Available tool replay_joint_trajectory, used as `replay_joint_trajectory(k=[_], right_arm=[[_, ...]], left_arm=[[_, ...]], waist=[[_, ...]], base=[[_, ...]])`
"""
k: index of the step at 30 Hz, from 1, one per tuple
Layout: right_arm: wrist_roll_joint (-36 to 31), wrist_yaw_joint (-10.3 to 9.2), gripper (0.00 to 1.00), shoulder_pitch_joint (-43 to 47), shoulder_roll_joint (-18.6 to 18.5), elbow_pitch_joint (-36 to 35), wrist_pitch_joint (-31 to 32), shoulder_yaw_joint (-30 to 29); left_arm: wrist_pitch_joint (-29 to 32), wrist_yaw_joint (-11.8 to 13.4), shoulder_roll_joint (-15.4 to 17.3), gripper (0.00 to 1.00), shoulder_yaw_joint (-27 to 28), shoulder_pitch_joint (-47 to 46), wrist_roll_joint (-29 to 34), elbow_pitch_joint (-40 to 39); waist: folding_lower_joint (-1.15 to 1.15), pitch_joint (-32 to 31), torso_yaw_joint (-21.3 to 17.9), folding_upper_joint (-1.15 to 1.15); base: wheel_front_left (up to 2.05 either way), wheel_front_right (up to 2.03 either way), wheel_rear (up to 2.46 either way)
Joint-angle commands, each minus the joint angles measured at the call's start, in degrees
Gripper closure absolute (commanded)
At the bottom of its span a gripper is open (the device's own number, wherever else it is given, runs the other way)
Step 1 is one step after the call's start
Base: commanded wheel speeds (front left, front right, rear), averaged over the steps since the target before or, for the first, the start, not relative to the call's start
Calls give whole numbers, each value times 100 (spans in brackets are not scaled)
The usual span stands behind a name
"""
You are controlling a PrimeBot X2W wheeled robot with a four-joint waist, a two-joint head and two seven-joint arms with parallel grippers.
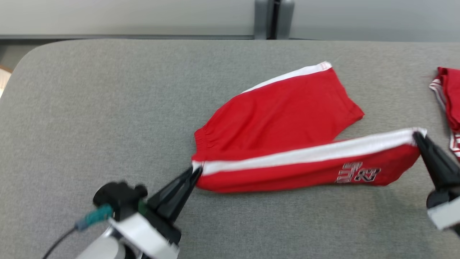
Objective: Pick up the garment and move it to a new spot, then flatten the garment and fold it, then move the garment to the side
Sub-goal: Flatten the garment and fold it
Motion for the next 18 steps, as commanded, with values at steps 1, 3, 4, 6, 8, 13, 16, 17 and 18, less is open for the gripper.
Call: replay_joint_trajectory(k=[1, 3, 4, 6, 8, 13, 16, 17, 18], right_arm=[[-68, -2, 100, -342, 41, 144, 253, -65], [-138, -2, 100, -764, 88, 324, 623, -83], [-186, -2, 100, -984, 72, 421, 796, -92], [-273, -2, 100, -1392, 83, 606, 1085, -117], [-359, -2, 100, -1761, 104, 790, 1358, -115], [-447, -2, 100, -2644, 87, 1175, 1845, -62], [-475, -2, 100, -3097, 52, 1425, 2015, -34], [-490, -2, 100, -3240, 47, 1508, 2050, -9], [-496, -2, 100, -3365, 55, 1581, 2096, 29]], left_arm=[[113, -37, -111, 100, -40, -348, -346, 163], [215, -43, -208, 100, -207, -749, -705, 328], [251, -38, -255, 100, -320, -949, -899, 420], [275, -39, -305, 100, -496, -1357, -1224, 614], [283, -40, -347, 100, -641, -1726, -1503, 860], [414, -41, -375, 100, -882, -2444, -2062, 1522], [450, -41, -415, 100, -996, -2725, -2342, 1786], [429, -41, -407, 100, -1043, -2820, -2390, 1843], [407, -42, -408, 100, -1091, -2894, -2469, 1895]], waist=[[0, 174, 168, 0], [0, 299, 264, 0], [0, 364, 312, 0], [0, 497, 401, 0], [0, 623, 472, 0], [0, 935, 554, 0], [0, 1101, 600, 0], [0, 1145, 615, 0], [0, 1186, 626, 0]], base=[[0, 0, 0], [0, 0, 0], [0, 0, 0], [0, 0, 0], [0, 0, 0], [0, 0, 0], [0, 0, 0], [0, 0, 0], [0, 0, 0]])
